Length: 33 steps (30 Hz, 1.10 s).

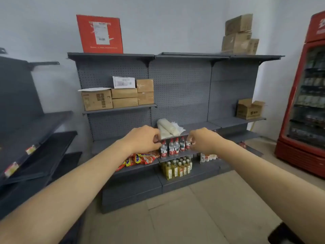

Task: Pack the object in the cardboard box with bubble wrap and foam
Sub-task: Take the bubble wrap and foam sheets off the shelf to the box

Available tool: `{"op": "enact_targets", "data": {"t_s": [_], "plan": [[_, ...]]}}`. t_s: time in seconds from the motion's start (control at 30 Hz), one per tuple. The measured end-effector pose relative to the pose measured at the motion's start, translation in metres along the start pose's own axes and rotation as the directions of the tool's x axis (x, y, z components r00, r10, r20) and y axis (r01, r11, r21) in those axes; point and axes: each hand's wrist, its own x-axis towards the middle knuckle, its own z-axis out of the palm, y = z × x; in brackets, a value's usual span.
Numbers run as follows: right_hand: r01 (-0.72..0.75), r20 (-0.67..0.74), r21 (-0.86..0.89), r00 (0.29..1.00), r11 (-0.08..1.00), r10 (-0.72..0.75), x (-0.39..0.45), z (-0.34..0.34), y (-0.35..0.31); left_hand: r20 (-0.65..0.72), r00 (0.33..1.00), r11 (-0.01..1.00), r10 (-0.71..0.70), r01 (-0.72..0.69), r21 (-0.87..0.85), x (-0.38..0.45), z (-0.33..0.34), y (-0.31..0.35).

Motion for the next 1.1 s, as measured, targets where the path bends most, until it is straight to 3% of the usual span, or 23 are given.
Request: {"op": "enact_targets", "data": {"t_s": [0.27,1.1], "plan": [[-0.008,0.021,0.020,1.000,1.000,0.007,0.084,0.036,0.066,0.000,0.998,0.997,0.067,-0.067,0.037,0.102,0.064,-0.026],[-0.035,0.216,0.156,0.976,0.987,0.001,0.501,0.160,0.222,0.132,0.990,0.992,-0.039,0.053,-0.110,0.477,0.238,-0.192]]}}
